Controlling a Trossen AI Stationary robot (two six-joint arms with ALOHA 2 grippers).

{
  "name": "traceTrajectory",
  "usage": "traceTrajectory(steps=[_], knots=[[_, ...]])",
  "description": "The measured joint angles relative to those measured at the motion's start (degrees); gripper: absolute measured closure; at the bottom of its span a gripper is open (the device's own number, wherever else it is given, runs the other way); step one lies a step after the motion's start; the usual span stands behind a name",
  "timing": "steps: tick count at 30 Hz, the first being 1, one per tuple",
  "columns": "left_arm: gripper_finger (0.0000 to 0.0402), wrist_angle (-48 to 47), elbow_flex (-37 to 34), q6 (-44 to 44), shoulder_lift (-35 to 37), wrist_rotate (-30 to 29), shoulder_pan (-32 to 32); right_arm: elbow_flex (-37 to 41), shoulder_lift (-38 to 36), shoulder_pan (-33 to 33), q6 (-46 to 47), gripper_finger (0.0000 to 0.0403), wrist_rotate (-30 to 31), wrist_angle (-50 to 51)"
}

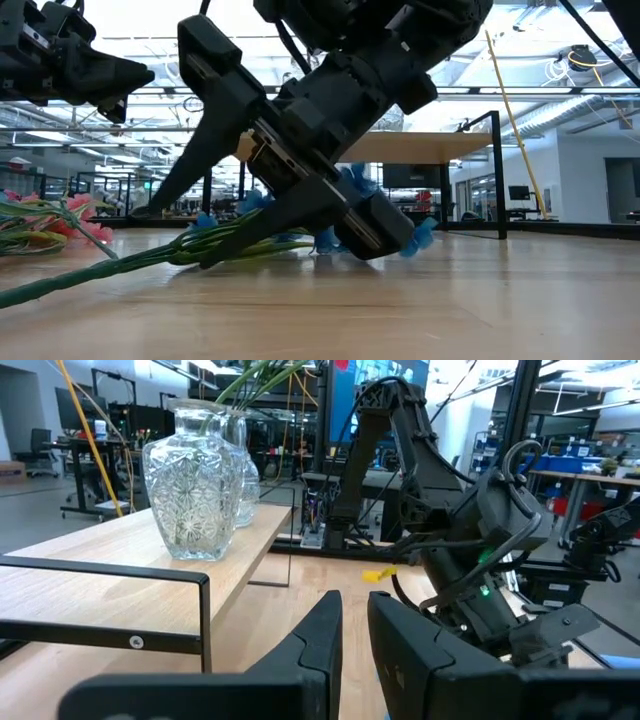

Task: Pick and place flowers into a vace then onto a shelf
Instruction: Put the blue flowers into the right transparent vase on the shelf

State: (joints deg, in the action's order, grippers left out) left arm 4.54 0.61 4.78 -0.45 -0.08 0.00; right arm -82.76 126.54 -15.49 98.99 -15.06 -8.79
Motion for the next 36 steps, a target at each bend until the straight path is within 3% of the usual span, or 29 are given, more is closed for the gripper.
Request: traceTrajectory(steps=[6,11,24,30,36], knots=[[0.0344,-0.01,0.01,-0.02,-0.02,0.0,0.01,0.0,0.0,0.0,-0.95,0.0312,-0.01,0.08],[0.0344,-0.01,0.0,-0.02,0.0,0.0,0.01,0.0,-0.02,0.0,-7.47,0.0391,0.02,0.46],[0.0344,0.0,0.0,-0.01,0.0,0.0,0.01,0.04,-1.95,0.09,-28.35,0.0402,4.84,3.9],[0.0344,0.01,0.0,-0.02,0.0,0.0,0.0,0.07,-5.36,-1.46,-35.53,0.0402,10.43,7.0],[0.0344,0.0,0.0,0.0,0.0,-0.02,-0.01,0.07,-10.53,-3.95,-38.42,0.0403,17.45,17.99]])
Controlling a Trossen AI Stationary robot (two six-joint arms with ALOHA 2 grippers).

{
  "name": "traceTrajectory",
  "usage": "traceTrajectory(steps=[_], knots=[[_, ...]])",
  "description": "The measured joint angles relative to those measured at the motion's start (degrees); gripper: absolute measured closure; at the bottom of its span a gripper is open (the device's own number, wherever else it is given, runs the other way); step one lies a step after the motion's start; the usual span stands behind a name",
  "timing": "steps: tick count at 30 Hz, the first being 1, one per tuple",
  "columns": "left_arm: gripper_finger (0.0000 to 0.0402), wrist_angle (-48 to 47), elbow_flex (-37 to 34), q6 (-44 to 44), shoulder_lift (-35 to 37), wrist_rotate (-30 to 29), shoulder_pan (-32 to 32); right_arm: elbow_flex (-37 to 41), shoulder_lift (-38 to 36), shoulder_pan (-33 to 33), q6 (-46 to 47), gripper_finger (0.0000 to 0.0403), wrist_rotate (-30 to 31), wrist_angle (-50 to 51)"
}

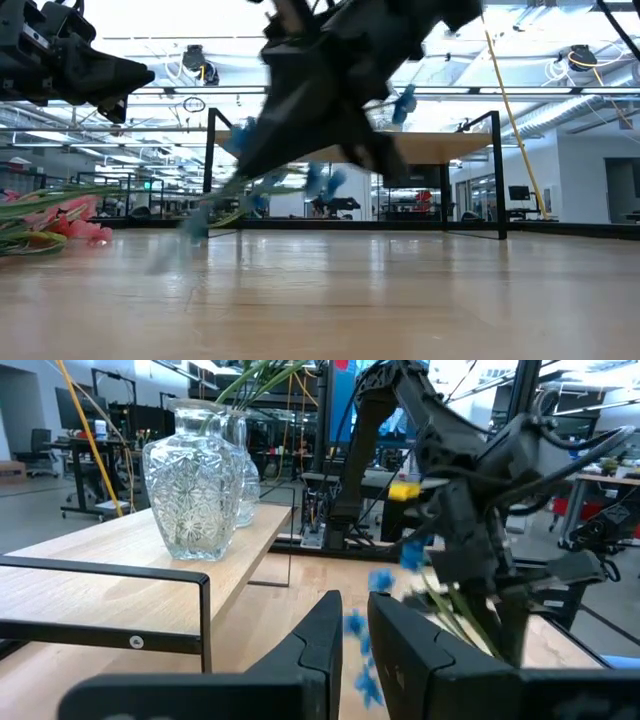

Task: Pick and place flowers into a vace then onto a shelf
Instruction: Put the blue flowers into the right transparent vase on the shelf

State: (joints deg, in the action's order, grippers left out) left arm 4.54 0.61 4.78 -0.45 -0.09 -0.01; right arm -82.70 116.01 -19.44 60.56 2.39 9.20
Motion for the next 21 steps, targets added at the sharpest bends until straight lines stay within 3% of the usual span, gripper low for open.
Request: traceTrajectory(steps=[9,17,21], knots=[[0.0344,-0.02,0.0,0.0,-0.02,0.0,0.02,0.0,-7.38,-5.18,-4.03,0.0403,18.35,16.1],[0.0344,0.0,0.0,-0.02,0.0,0.02,0.0,-0.02,-14.11,-8.92,-3.96,0.0403,20.58,26.48],[0.0344,-0.02,-0.01,-0.02,0.0,0.02,0.0,-0.01,-15.97,-9.68,0.8,0.0403,16.77,29.91]])
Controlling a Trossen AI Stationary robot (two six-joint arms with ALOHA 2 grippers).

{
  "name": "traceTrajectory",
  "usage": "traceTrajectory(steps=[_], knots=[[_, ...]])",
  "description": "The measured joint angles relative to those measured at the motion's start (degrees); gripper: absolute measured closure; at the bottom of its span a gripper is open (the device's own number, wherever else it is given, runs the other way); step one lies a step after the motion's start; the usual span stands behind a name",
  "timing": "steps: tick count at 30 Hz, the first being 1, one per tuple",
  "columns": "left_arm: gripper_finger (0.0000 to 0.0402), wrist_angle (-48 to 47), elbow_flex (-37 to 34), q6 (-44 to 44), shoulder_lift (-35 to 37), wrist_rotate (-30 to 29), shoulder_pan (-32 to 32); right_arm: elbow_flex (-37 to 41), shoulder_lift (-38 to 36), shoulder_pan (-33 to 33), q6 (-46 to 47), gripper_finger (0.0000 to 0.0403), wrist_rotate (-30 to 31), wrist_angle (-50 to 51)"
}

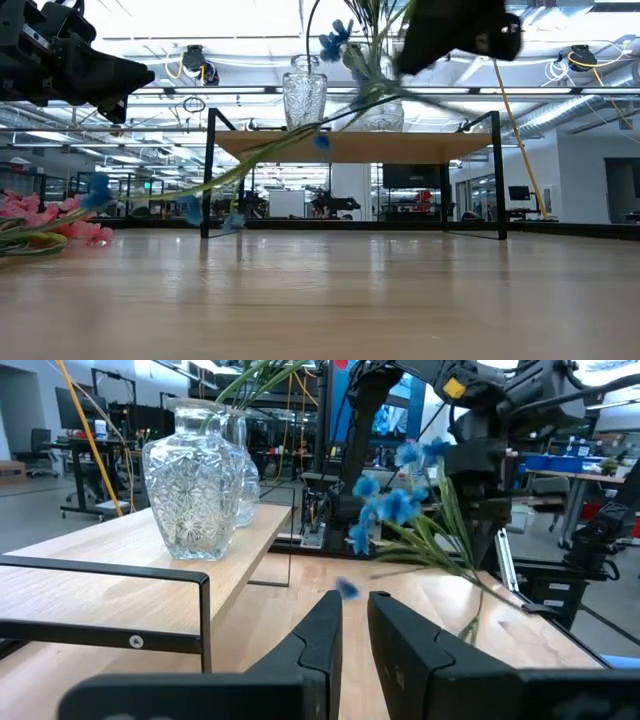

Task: Pick and place flowers into a vace then onto a shelf
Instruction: Put the blue flowers into the right transparent vase on the shelf

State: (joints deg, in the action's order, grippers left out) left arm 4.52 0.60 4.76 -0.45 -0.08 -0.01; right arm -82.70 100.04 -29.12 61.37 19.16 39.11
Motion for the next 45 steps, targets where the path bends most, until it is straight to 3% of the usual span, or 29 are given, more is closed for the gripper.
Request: traceTrajectory(steps=[5,10,17,21,33,38,45], knots=[[0.0344,0.0,0.02,0.02,0.0,0.0,0.02,-0.01,-0.16,-0.27,7.88,0.0403,-7.89,6.65],[0.0344,0.01,0.01,0.02,-0.01,-0.01,0.02,0.02,0.22,-0.68,14.06,0.0403,-11.38,14.1],[0.0344,0.0,0.01,0.0,-0.01,0.0,0.01,3.52,-0.05,-0.62,15.32,0.0393,-13.58,10.84],[0.0344,0.0,0.02,0.02,-0.02,-0.02,0.0,7.62,0.03,-0.64,17.55,0.0355,-15.35,5.66],[0.0344,0.01,0.01,0.02,-0.01,0.0,0.0,15.37,-0.01,-0.76,22.16,0.018,-17.98,-9.93],[0.0344,0.01,0.02,0.0,-0.02,0.0,0.0,18.78,-0.01,-1.07,25.1,0.016,-17.99,-12.78],[0.0344,0.0,0.02,0.02,-0.02,0.0,0.02,23.14,0.08,-0.97,26.72,0.0171,-17.72,-17.65]])
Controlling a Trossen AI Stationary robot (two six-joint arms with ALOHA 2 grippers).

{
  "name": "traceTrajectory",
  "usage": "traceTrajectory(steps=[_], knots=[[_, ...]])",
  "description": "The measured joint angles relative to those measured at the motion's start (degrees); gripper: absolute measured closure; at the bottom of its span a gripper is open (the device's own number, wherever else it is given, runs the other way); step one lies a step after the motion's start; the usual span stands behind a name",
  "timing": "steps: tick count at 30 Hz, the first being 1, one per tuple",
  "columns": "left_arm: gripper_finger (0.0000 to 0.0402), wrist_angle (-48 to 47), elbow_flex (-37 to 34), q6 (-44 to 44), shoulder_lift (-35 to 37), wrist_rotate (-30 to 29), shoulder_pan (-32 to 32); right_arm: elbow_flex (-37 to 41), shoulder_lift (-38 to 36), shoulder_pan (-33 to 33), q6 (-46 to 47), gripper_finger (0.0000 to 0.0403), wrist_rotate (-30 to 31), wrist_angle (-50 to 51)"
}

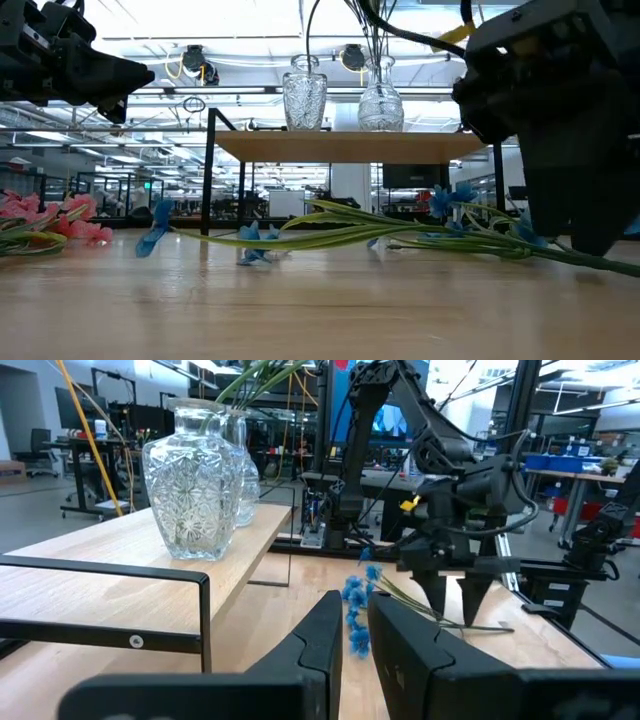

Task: Pick and place flowers into a vace then onto a shelf
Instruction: Put the blue flowers into the right transparent vase on the shelf

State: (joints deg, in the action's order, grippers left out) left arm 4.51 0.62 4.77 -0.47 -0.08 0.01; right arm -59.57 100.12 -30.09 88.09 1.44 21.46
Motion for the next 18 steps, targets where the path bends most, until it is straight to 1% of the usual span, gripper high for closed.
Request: traceTrajectory(steps=[4,12,18], knots=[[0.0344,0.02,-0.01,0.0,0.02,0.0,0.0,1.04,0.17,-0.02,-0.3,0.0176,0.73,-5.1],[0.0344,0.0,-0.01,0.0,0.02,0.0,0.0,1.09,0.35,0.03,-2.24,0.0177,3.56,-4.49],[0.0344,0.0,-0.01,-0.01,0.02,0.0,-0.01,0.88,3.57,0.14,-3.31,0.0177,3.96,-4.86]])
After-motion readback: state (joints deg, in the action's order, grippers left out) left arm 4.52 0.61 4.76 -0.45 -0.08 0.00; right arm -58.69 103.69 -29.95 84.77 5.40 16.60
